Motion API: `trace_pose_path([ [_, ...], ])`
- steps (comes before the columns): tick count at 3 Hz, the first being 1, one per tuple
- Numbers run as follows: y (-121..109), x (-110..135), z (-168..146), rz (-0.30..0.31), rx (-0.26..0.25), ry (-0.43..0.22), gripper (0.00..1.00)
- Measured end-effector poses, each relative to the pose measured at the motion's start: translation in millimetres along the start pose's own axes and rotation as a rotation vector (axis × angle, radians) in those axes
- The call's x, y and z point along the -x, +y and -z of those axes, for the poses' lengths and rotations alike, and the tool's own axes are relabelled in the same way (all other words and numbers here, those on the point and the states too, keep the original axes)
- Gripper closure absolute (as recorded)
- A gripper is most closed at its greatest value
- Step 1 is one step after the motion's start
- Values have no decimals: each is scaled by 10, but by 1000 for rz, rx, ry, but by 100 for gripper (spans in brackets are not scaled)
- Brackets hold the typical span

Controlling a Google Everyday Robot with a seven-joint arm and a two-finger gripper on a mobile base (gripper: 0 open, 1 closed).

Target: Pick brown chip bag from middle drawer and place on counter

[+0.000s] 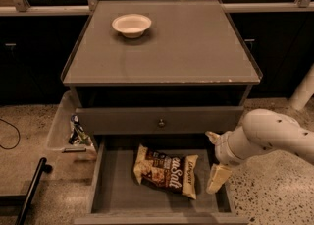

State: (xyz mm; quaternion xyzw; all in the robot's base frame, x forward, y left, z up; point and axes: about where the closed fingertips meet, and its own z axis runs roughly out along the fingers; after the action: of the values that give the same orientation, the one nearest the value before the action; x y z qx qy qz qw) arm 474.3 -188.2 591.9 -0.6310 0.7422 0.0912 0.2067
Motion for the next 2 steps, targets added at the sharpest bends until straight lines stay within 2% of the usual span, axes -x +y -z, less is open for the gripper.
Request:
trace_pose_path([
  [1, 39, 37, -11, 16, 25, -29, 0],
  [2, -22, 8, -306, -20, 21, -123, 0],
])
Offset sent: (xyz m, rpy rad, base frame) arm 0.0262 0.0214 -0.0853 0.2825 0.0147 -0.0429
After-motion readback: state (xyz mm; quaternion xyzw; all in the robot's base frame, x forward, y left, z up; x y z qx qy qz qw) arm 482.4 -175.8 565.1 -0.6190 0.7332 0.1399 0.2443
